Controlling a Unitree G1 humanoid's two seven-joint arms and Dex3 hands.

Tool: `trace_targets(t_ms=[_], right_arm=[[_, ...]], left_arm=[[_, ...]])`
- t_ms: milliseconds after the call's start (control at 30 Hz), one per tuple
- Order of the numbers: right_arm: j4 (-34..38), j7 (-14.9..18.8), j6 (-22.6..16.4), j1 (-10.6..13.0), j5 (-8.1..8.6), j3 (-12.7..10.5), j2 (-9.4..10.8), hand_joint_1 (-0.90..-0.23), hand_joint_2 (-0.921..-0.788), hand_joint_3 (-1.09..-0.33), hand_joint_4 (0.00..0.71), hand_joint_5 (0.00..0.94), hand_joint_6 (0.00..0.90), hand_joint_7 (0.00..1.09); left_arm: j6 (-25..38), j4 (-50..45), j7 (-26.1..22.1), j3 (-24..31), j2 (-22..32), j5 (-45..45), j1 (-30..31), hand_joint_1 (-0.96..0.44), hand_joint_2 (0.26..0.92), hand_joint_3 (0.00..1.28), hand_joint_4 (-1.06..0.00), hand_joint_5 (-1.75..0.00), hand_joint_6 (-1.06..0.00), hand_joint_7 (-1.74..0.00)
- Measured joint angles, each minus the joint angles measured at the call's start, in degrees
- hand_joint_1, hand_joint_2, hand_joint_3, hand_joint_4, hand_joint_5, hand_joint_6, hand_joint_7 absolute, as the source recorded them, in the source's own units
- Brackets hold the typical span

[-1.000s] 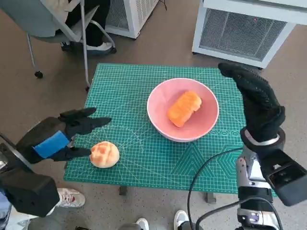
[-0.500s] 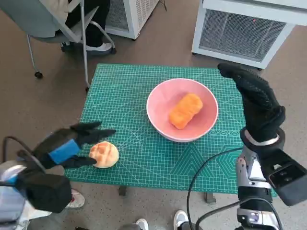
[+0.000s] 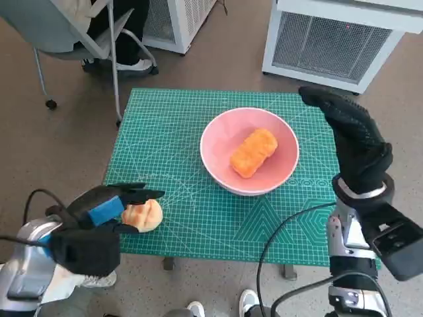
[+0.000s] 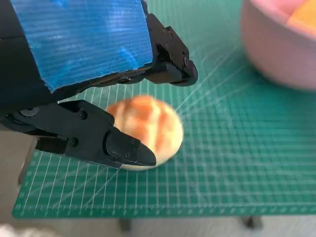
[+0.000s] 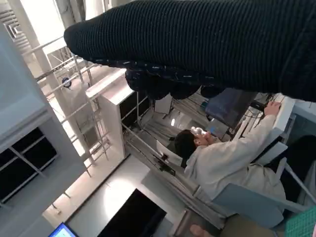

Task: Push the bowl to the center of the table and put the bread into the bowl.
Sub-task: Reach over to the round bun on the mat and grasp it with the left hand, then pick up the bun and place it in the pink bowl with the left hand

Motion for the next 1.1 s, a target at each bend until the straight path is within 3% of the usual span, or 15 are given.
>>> trace_targets(t_ms=[100, 200, 233, 267, 300, 400, 600, 1100], right_arm=[[-0.09, 0.02, 0.42, 0.00, 0.01, -0.02, -0.02, -0.589, -0.921, -0.738, 0.255, 0.000, -0.001, 0.63], [-0.43, 0.02, 0.76, 0.00, 0.00, -0.01, -0.02, -0.589, -0.921, -0.738, 0.255, 0.000, -0.001, 0.63], [-0.52, 0.02, 0.80, -0.01, 0.00, 0.00, -0.02, -0.589, -0.921, -0.738, 0.255, 0.000, -0.001, 0.63], [-0.59, 0.02, 0.83, 0.00, 0.00, 0.00, -0.02, -0.589, -0.921, -0.738, 0.255, 0.000, -0.001, 0.63], [-0.63, 0.02, 0.86, -0.01, 0.00, 0.00, -0.02, -0.589, -0.921, -0.737, 0.255, 0.000, -0.001, 0.63], [-0.71, 0.01, 1.03, 0.00, -0.02, -0.02, -0.02, -0.589, -0.921, -0.736, 0.255, 0.000, -0.001, 0.63], [-0.94, 0.00, 1.38, 0.00, -0.09, -0.05, -0.03, -0.589, -0.921, -0.736, 0.255, 0.000, -0.001, 0.63], [-1.03, 0.01, 1.74, -0.01, -0.05, -0.27, -0.06, -0.583, -0.921, -0.734, 0.255, 0.000, -0.001, 0.64]], left_arm=[[2.23, 0.06, -1.06, -1.52, -0.02, 0.65, -0.30, -0.18, 0.901, 0.01, -0.46, -0.03, -0.54, -0.04], [3.69, 0.07, -1.58, -2.59, -0.04, 1.63, -1.12, -0.12, 0.913, 0.01, -0.59, -0.07, -0.63, -0.11], [4.00, 0.07, -1.62, -2.77, -0.04, 1.74, -1.37, -0.17, 0.915, 0.05, -0.64, -0.10, -0.62, -0.36], [4.17, 0.07, -1.62, -2.92, -0.04, 1.88, -1.60, -0.23, 0.917, 0.12, -0.63, -0.29, -0.57, -0.74], [4.22, 0.07, -1.60, -2.98, -0.04, 2.01, -1.72, -0.15, 0.918, 0.15, -0.60, -0.70, -0.54, -0.91], [3.32, 0.32, -0.62, -2.89, -0.03, 2.10, -1.80, -0.05, 0.920, 0.17, -0.57, -1.17, -0.52, -1.12], [-0.32, 0.55, 1.66, -1.59, -0.03, 1.09, -1.32, 0.00, 0.920, 0.17, -0.56, -1.29, -0.52, -1.28], [-1.02, -3.62, 3.48, 5.97, -0.06, -4.67, -4.23, 0.00, 0.921, 0.20, -0.49, -1.38, -0.53, -1.27]])
